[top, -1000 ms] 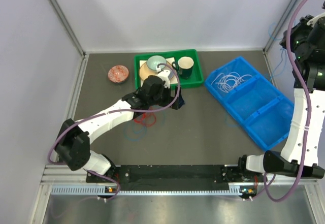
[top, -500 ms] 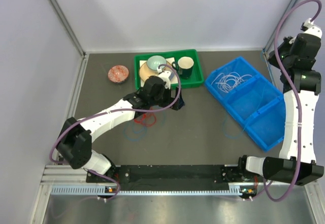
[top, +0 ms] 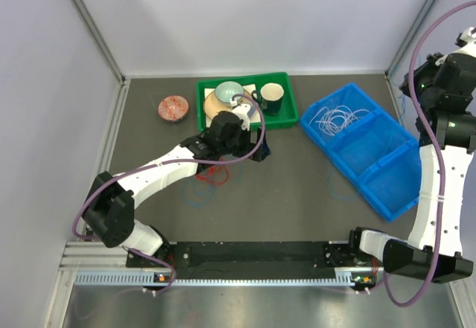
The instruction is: Untangle the cables
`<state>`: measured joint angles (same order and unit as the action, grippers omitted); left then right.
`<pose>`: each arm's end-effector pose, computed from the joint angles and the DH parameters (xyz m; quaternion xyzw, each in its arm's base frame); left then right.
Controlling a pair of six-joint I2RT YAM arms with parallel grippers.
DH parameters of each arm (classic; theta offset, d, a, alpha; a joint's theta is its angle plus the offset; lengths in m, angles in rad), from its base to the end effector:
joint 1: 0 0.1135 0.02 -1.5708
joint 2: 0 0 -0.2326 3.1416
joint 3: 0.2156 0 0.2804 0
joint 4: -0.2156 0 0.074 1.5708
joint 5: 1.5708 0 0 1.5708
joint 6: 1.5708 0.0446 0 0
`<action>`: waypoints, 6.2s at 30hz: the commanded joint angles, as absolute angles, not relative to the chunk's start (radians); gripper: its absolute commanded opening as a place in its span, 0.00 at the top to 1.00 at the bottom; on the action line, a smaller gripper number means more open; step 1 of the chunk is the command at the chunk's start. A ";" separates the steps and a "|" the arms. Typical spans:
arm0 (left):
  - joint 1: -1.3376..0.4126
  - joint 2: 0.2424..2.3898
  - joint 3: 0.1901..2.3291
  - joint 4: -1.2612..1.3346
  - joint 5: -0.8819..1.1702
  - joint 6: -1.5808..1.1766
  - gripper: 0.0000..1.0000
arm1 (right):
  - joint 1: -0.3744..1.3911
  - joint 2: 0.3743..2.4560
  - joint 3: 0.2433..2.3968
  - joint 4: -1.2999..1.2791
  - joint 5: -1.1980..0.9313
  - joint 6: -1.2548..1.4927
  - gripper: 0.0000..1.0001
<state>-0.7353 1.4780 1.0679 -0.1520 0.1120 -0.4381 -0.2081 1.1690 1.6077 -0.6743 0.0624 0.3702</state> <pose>0.2738 -0.2544 0.2278 0.1562 0.8605 -0.3079 0.3747 0.2604 -0.0578 0.4706 0.2423 0.7468 0.0257 0.6188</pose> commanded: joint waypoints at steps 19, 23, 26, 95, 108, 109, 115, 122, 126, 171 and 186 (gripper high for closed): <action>-0.735 1.454 1.060 -0.133 0.123 -0.436 0.02 | -0.238 1.253 1.521 -0.592 0.058 0.403 1.00; -0.733 1.453 1.057 -0.138 0.118 -0.433 0.02 | -0.238 1.290 1.416 -0.525 0.069 0.436 1.00; -0.733 1.456 1.055 -0.141 0.115 -0.426 0.02 | -0.238 1.336 1.344 -0.491 0.069 0.462 1.00; -0.733 1.439 1.040 -0.178 0.138 -0.426 0.02 | -0.140 1.116 1.082 -0.604 0.199 0.411 0.12; -0.701 1.407 1.017 -0.225 0.060 -0.462 0.01 | 0.331 0.980 0.703 -0.659 0.218 0.623 0.17; -0.701 1.405 1.014 -0.227 0.060 -0.463 0.01 | 0.340 1.001 0.677 -0.634 0.203 0.623 0.17; -0.703 1.404 0.999 -0.229 0.054 -0.459 0.01 | 0.344 1.156 0.643 -0.506 0.176 0.606 0.28; -0.701 1.417 1.000 -0.227 0.055 -0.456 0.02 | 0.344 1.275 0.621 -0.408 0.118 0.615 0.54; -0.701 1.428 1.002 -0.225 0.054 -0.453 0.02 | 0.345 1.272 0.620 -0.407 0.127 0.604 0.89; -0.655 1.483 1.042 -0.232 0.071 -0.430 0.02 | -0.072 1.453 1.936 -0.689 0.005 0.449 1.00; -0.643 1.486 1.051 -0.241 0.064 -0.423 0.02 | -0.055 1.603 2.069 -0.690 -0.068 0.439 1.00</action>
<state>-0.6518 1.4837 1.0119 -0.2558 0.0624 -0.4416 -0.0658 1.5703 2.0022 -0.7128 -0.0395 0.4461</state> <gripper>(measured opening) 0.983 0.008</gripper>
